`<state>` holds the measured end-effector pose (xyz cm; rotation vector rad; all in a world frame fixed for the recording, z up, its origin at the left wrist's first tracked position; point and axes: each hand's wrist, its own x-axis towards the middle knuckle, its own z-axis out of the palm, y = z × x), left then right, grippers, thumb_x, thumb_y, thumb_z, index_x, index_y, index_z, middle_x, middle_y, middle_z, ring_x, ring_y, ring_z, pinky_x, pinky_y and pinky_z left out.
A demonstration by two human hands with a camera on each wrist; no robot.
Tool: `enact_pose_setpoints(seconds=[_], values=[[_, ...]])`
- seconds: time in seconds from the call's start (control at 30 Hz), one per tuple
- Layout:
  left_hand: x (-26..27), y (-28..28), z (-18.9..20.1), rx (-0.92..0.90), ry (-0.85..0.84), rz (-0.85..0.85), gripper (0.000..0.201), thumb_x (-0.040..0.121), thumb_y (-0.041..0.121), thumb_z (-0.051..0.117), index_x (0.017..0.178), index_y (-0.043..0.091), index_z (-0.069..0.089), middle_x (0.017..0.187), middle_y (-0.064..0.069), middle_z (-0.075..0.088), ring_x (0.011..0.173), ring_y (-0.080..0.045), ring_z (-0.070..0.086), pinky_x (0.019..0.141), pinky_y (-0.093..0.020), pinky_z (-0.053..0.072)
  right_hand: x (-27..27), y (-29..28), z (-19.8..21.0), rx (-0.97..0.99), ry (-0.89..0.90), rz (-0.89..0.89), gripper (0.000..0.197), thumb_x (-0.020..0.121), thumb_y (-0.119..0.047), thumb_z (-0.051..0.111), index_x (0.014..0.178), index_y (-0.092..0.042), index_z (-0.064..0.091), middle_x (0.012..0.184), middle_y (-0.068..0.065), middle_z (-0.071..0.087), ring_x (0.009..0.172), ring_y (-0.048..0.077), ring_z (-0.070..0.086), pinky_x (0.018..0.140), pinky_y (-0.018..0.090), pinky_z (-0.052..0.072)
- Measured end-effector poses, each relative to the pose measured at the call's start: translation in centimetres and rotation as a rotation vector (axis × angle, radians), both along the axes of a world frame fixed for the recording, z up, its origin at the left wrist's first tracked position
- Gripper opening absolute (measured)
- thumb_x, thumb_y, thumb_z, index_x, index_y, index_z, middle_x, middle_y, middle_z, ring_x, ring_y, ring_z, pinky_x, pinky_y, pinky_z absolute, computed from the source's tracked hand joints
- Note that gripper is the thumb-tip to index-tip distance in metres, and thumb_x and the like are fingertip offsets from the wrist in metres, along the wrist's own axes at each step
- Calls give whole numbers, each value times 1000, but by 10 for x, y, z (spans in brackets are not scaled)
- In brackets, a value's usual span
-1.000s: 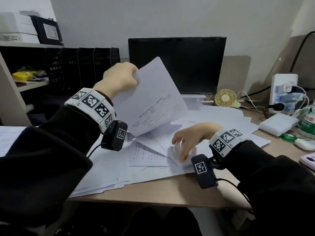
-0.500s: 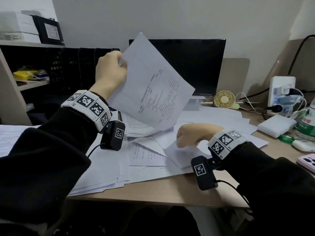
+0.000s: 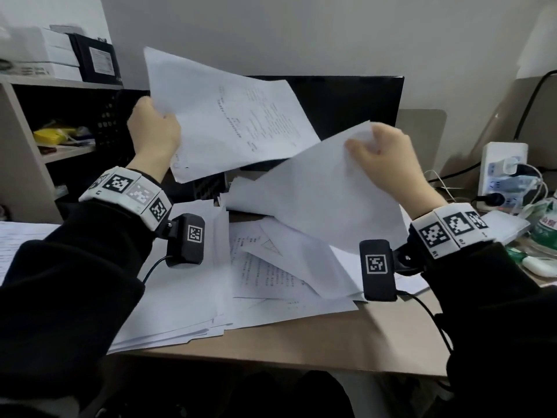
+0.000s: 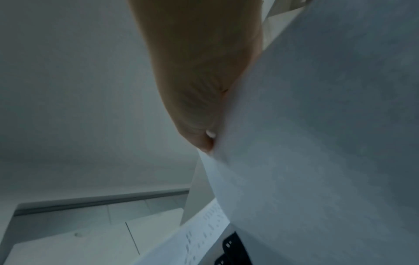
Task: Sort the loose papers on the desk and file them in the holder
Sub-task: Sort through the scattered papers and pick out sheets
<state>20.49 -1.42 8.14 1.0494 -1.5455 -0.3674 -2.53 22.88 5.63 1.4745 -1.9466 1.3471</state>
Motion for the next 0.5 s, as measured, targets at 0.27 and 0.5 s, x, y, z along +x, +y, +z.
enact_pose_setpoints(seconds=[0.27,0.5], values=[[45,-29,-13,160,281,-7,38,80,1,40,113,1,58,120,-8,61,103,-21,58,84,-24,44,32,-15,13,-436,-182,124,31,91,-13,51,65,-29,43,58,-15,46,49,-4,42,52,12,32],[106,-28,-19,196,419,28,36,80,0,32,108,13,51,109,-8,57,96,-28,60,68,-30,45,128,-73,-19,-299,-90,338,33,96,-12,49,65,-16,38,52,-5,32,46,6,29,45,19,22]])
